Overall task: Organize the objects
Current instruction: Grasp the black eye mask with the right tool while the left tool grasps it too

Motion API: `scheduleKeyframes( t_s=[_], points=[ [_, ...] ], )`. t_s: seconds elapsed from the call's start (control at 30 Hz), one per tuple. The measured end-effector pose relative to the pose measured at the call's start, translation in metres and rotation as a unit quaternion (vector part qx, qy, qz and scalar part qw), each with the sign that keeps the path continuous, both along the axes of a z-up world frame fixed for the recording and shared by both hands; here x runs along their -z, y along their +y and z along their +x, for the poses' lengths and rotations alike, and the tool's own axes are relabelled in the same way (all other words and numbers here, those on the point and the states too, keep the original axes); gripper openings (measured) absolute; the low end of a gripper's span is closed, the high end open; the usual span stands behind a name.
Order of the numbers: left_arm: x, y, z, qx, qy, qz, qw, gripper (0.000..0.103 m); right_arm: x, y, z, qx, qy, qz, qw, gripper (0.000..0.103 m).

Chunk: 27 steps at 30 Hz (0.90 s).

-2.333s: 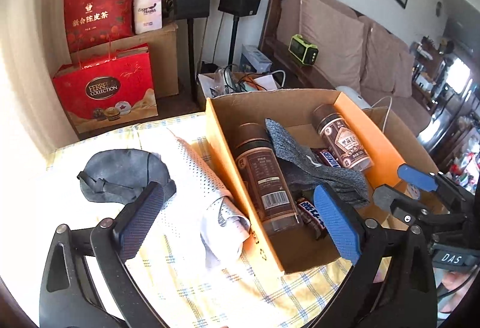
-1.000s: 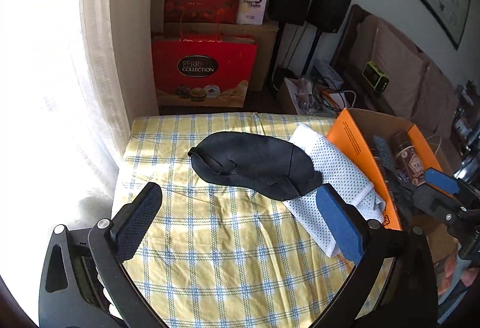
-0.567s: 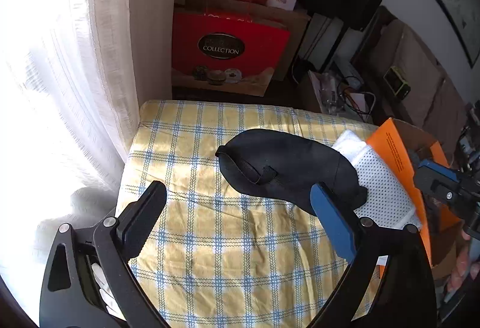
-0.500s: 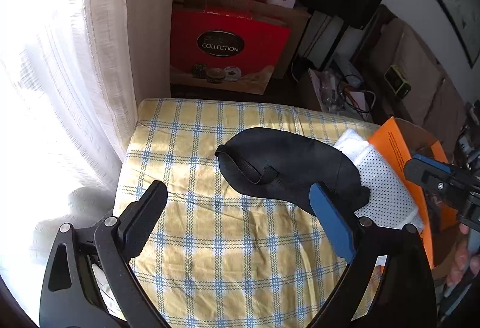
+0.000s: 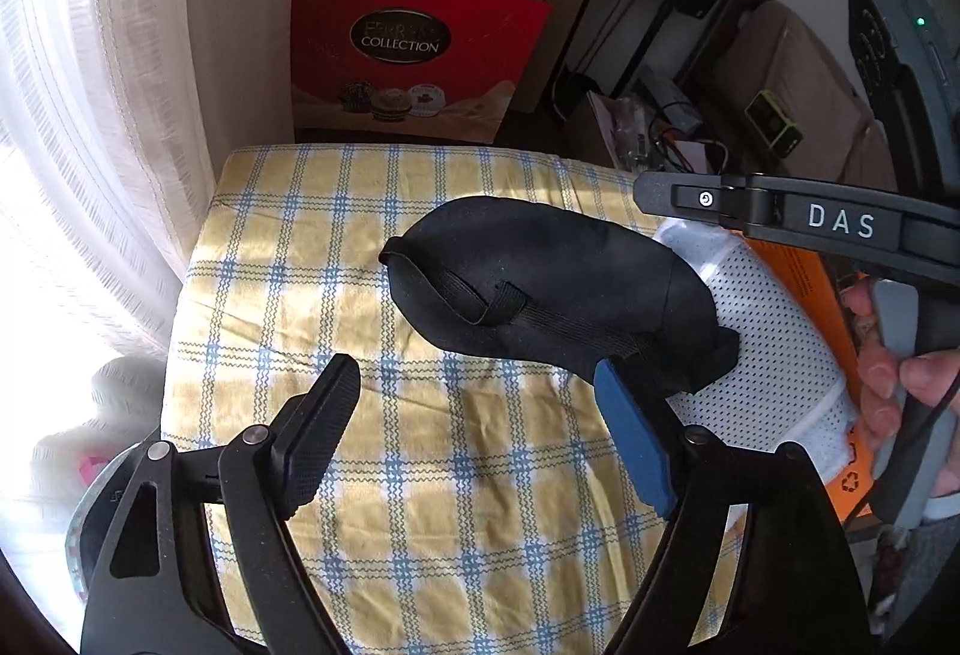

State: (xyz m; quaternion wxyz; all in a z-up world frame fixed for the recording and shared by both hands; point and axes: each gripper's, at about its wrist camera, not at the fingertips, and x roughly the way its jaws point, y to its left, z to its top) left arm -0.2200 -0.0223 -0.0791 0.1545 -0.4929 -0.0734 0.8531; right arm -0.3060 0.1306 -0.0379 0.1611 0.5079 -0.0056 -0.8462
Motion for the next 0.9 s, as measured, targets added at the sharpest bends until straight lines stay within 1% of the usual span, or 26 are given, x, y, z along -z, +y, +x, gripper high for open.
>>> scheduleKeyframes(
  t_s=[0.03, 0.1, 0.17, 0.2, 0.27, 0.37, 0.43, 0.47, 0.73, 0.83, 0.87, 0.9],
  points=[
    [0.001, 0.003, 0.000, 0.004, -0.001, 0.001, 1.0000, 0.074, 0.005, -0.003, -0.004, -0.005, -0.009, -0.002, 1.000, 0.042],
    [0.004, 0.007, 0.000, 0.012, -0.003, 0.004, 0.9999, 0.065, 0.014, -0.008, -0.010, -0.013, -0.026, 0.003, 1.000, 0.042],
    [0.006, 0.012, 0.000, 0.019, -0.005, 0.011, 0.9998, 0.061, 0.021, -0.010, -0.015, -0.015, -0.033, 0.019, 0.999, 0.042],
    [0.007, 0.015, 0.000, 0.023, -0.006, 0.015, 0.9996, 0.057, 0.025, -0.011, -0.017, -0.017, -0.038, 0.022, 0.999, 0.042],
    [0.010, 0.021, 0.001, 0.033, -0.007, 0.019, 0.9992, 0.054, 0.031, -0.011, -0.020, -0.016, -0.045, 0.030, 0.998, 0.042],
    [0.014, 0.032, 0.000, 0.045, -0.009, 0.021, 0.9987, 0.053, 0.037, -0.009, -0.022, -0.019, -0.056, 0.028, 0.998, 0.041],
    [0.017, 0.036, -0.002, 0.050, -0.015, 0.027, 0.9982, 0.053, 0.035, -0.010, -0.020, -0.027, -0.056, 0.023, 0.998, 0.038],
    [0.019, 0.037, -0.003, 0.051, -0.018, 0.030, 0.9981, 0.053, 0.033, -0.011, -0.019, -0.030, -0.056, 0.018, 0.998, 0.034],
    [0.029, 0.038, -0.004, 0.049, -0.032, 0.032, 0.9977, 0.053, 0.021, -0.010, -0.002, -0.046, -0.085, -0.064, 0.993, 0.034],
    [0.030, 0.036, 0.000, 0.051, -0.033, 0.032, 0.9976, 0.053, 0.017, -0.011, 0.008, -0.047, -0.084, -0.079, 0.992, 0.033],
    [0.030, 0.036, 0.002, 0.053, -0.034, 0.032, 0.9975, 0.053, 0.016, -0.011, 0.011, -0.046, -0.082, -0.081, 0.992, 0.032],
    [0.030, 0.035, 0.005, 0.055, -0.034, 0.032, 0.9974, 0.053, 0.015, -0.012, 0.014, -0.045, -0.080, -0.082, 0.992, 0.026]
  ],
)
